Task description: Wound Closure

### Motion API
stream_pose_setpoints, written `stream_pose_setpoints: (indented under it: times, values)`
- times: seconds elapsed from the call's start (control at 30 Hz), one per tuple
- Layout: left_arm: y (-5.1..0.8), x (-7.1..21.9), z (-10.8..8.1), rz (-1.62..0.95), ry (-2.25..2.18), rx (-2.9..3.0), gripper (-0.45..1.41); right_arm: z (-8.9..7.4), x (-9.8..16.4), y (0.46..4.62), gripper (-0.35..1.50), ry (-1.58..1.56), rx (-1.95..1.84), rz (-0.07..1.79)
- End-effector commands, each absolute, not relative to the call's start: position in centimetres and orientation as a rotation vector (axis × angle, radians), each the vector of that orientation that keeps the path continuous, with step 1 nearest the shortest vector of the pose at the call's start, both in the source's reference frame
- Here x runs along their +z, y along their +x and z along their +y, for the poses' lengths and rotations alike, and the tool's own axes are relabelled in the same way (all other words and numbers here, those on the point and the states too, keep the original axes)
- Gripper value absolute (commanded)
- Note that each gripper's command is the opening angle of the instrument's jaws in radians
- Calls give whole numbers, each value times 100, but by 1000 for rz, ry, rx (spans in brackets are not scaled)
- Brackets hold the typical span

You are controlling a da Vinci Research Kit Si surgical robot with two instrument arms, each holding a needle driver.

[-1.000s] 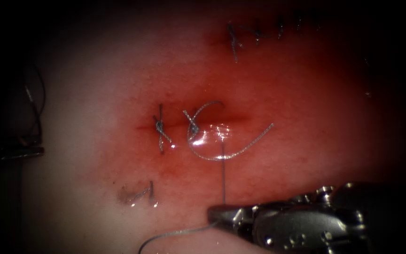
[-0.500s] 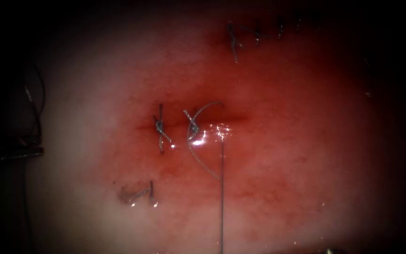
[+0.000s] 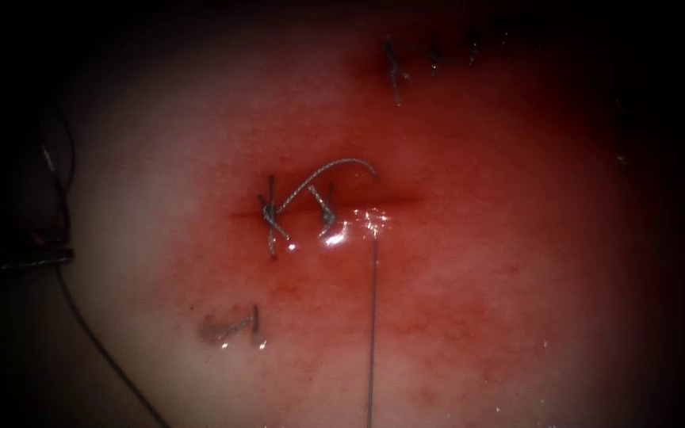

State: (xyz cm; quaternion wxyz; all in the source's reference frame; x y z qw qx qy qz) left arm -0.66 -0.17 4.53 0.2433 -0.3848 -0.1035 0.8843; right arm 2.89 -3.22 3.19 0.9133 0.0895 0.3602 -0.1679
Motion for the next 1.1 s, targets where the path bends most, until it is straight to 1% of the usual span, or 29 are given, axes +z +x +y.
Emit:
stream_pose_setpoints:
  times: [0.03, 0.27, 0.3, 0.33, 0.37, 0.4, 0.43, 0.47, 0.5, 0.53, 0.6, 0.63, 0.7, 0.73, 0.77, 1.0, 1.07, 1.1]
  values:
    - [-72, 459, -18, -283, -1052, 2416, -45, -330, 321, 297, -35, 186, -348, 746]
    - [-71, 459, -18, -279, -1061, 2433, -45, -332, 312, 305, -35, 195, -344, 758]
    - [-70, 459, -18, -280, -1062, 2433, -45, -330, 313, 307, -13, 194, -346, 758]
    - [-70, 459, -18, -275, -1066, 2444, -45, -327, 314, 309, 21, 191, -340, 761]
    - [-69, 459, -18, -271, -1071, 2456, -45, -323, 316, 309, 61, 181, -328, 772]
    - [-67, 460, -18, -260, -1082, 2484, -45, -319, 318, 309, 93, 167, -313, 786]
    - [-65, 460, -17, -251, -1091, 2514, -45, -315, 320, 309, 118, 152, -296, 802]
    - [-61, 461, -15, -224, -1077, 2551, -45, -307, 324, 307, 138, 129, -270, 827]
    - [-57, 462, -14, -201, -1045, 2562, -45, -302, 327, 303, 145, 101, -248, 837]
    - [-48, 465, -11, -174, -1020, 2588, -45, -288, 332, 292, 146, 25, -189, 848]
    - [-43, 466, -9, -174, -1025, 2596, -45, -281, 334, 286, 148, 12, -176, 838]
    - [-34, 469, -5, -154, -1015, 2616, -45, -266, 336, 269, 148, -30, -144, 772]
    - [-27, 471, -3, -123, -994, 2634, -45, -259, 336, 261, 148, -43, -130, 745]
    - [-18, 474, 0, -84, -964, 2663, -45, -247, 335, 246, 148, -70, -95, 715]
    - [-18, 474, 0, -84, -964, 2663, -45, -247, 335, 246, 148, -70, -95, 715]
    - [1, 484, 4, -55, -899, 2711, -45, -213, 335, 189, 148, -153, -35, 626]
    - [2, 484, 4, -52, -898, 2725, -45, -211, 335, 185, 148, -163, -33, 618]
    - [4, 485, 4, -45, -893, 2740, -45, -206, 336, 174, 148, -174, -10, 603]
